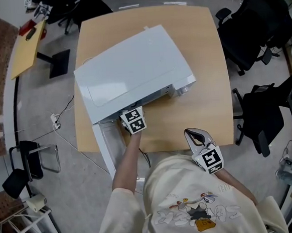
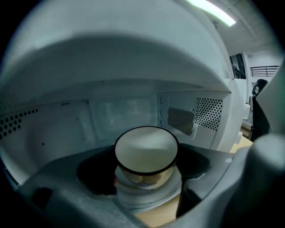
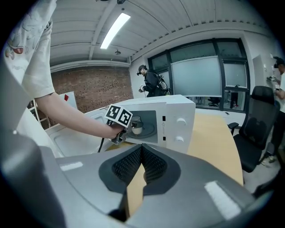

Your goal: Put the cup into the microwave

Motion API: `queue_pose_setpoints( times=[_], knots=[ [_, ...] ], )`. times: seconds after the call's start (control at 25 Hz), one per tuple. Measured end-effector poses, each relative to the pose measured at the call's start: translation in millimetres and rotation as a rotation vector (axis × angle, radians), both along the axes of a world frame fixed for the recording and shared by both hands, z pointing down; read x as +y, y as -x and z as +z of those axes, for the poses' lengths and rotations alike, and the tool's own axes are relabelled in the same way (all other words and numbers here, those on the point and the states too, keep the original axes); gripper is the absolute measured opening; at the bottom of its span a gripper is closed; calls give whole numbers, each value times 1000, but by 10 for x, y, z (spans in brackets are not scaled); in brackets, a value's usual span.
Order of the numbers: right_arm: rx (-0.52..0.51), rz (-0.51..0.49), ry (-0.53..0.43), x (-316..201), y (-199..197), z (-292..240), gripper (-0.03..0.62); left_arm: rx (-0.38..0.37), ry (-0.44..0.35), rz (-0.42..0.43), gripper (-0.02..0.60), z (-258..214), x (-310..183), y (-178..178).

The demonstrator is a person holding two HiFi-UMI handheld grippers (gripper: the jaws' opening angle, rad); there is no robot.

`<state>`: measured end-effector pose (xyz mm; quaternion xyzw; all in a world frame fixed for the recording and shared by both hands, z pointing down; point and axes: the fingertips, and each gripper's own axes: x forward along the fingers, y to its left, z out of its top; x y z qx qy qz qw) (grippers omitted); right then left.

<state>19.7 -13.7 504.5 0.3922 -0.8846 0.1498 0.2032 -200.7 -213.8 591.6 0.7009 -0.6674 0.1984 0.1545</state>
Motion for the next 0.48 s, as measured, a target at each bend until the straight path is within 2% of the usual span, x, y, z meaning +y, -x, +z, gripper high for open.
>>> queue_pose_setpoints(
  times=[0.12, 0.32, 0.4, 0.48],
  knots=[
    [5, 24, 23, 16, -41, 0, 6, -6, 7, 2, 394, 97, -81, 15],
    [8, 33, 17, -26, -90, 9, 5, -8, -45, 9, 397, 82, -184, -42],
    [8, 29, 16, -14, -78, 12, 5, -17, -42, 18, 400, 118, -171, -58],
    [4, 29, 26, 8, -68, 7, 5, -23, -24, 23, 439, 160, -99, -68]
  ],
)
